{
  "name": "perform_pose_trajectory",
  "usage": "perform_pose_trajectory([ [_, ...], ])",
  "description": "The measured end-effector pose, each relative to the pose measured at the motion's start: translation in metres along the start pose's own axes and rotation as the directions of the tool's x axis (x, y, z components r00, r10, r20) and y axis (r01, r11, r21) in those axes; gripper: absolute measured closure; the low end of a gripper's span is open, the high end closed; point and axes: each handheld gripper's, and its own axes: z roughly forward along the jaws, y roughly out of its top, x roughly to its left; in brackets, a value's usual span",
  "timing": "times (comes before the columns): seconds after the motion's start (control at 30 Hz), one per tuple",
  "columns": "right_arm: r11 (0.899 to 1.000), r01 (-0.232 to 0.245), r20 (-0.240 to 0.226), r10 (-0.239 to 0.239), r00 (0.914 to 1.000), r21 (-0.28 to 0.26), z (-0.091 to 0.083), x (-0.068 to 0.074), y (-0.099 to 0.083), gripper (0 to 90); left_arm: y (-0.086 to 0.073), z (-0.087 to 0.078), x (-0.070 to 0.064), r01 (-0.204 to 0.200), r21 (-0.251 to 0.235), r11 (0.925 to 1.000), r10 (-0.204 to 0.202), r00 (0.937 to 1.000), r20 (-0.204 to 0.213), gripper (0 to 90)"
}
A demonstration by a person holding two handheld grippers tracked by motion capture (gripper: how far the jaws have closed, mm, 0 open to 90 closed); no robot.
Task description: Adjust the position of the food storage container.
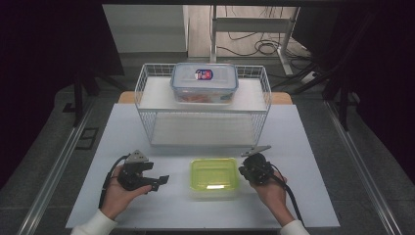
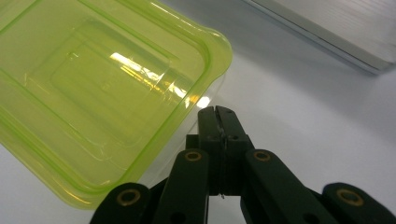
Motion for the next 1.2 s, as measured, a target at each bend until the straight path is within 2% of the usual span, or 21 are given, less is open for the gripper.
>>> perform_pose_trajectory([
  [0.17, 1.0, 0.027, -0.02, -0.027, 0.9994, -0.006, 0.004, 0.008, 0.002, 89.4, 0.0, 0.0, -0.001, 0.0, 0.0, 1.0, 0.0, 1.0, 0.001, 18.8],
  [0.43, 0.999, 0.021, -0.03, -0.022, 0.9993, -0.025, 0.001, 0.007, 0.001, 89.4, 0.0, -0.001, 0.0, 0.013, -0.008, 0.9999, -0.013, 0.9999, -0.003, 18.3],
  [0.53, 0.999, -0.007, -0.031, 0.005, 0.9995, -0.05, -0.007, 0.0, -0.001, 89.4, 0.0, -0.003, -0.001, 0.029, -0.018, 0.9994, -0.029, 0.9996, -0.001, 17.9],
  [0.7, 0.991, -0.079, -0.076, 0.071, 0.9945, -0.106, -0.024, -0.014, -0.008, 89.3, 0.002, -0.006, -0.003, 0.072, -0.036, 0.9967, -0.071, 0.9971, 0.028, 17.1],
  [0.83, 0.977, -0.142, -0.172, 0.115, 0.9785, -0.157, -0.034, -0.02, -0.015, 88.9, 0.005, -0.011, -0.011, 0.085, -0.082, 0.993, -0.082, 0.9957, 0.045, 18.1],
  [0.93, 0.968, -0.17, -0.237, 0.124, 0.9636, -0.184, -0.042, -0.02, -0.027, 78.2, 0.006, -0.014, -0.015, 0.109, -0.101, 0.9889, -0.101, 0.9913, 0.085, 18.6],
  [1.0, 0.96, -0.197, -0.274, 0.139, 0.9516, -0.197, -0.046, -0.022, -0.035, 70.1, 0.007, -0.012, -0.018, 0.135, -0.101, 0.9857, -0.123, 0.9852, 0.119, 18.5],
  [1.07, 0.949, -0.233, -0.318, 0.158, 0.935, -0.213, -0.048, -0.025, -0.039, 63.0, 0.007, -0.01, -0.019, 0.148, -0.093, 0.9846, -0.134, 0.9808, 0.141, 18.5],
  [1.2, 0.932, -0.276, -0.361, 0.18, 0.9151, -0.235, -0.048, -0.028, -0.043, 51.0, 0.007, -0.007, -0.019, 0.189, -0.09, 0.9779, -0.17, 0.9679, 0.185, 18.5],
])
